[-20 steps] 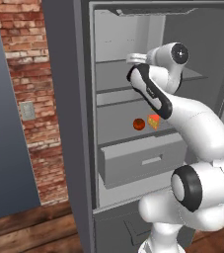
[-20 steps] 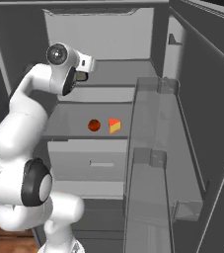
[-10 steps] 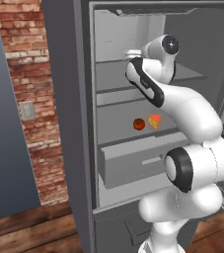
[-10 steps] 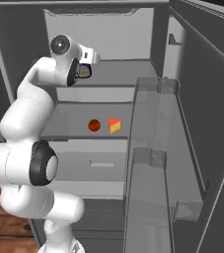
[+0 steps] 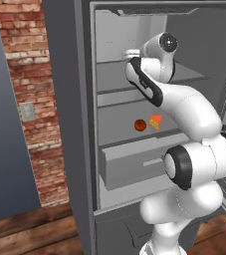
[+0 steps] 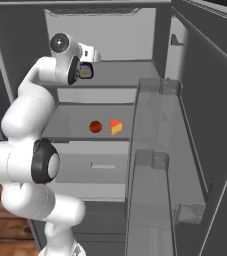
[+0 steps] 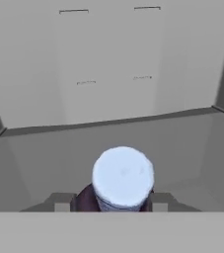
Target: Place the condiment bottle and condiment bottle from the counter to the top shelf of the fridge. If the existing items in the fridge are on the top shelf, move them to other shelves.
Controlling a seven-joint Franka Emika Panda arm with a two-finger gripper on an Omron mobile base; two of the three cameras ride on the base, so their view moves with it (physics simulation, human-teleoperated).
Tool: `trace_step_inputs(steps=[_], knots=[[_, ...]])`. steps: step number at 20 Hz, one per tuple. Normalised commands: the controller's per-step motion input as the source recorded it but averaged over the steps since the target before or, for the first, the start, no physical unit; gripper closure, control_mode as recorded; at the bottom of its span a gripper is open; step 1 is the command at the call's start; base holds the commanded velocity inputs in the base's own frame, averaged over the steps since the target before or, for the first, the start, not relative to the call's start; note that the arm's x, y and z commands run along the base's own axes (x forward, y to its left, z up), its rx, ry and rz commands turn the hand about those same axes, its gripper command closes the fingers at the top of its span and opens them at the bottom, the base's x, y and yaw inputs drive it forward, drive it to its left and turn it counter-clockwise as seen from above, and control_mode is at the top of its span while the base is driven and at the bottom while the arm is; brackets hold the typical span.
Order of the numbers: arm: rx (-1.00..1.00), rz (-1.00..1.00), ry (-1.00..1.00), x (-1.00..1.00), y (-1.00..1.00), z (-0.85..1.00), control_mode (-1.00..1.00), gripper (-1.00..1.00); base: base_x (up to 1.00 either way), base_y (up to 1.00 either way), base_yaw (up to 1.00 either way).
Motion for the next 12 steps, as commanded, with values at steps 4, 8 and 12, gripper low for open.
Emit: trace_step_inputs(steps=[4, 8, 12], knots=[[0.0, 0.0, 0.0, 0.09, 0.0, 0.0, -1.0, -1.0, 0.0, 0.0, 0.0], [0.0, 0.0, 0.0, 0.14, 0.0, 0.0, -1.0, -1.0, 0.0, 0.0, 0.0], [0.0, 0.0, 0.0, 0.11, 0.0, 0.0, -1.0, -1.0, 0.0, 0.0, 0.0]])
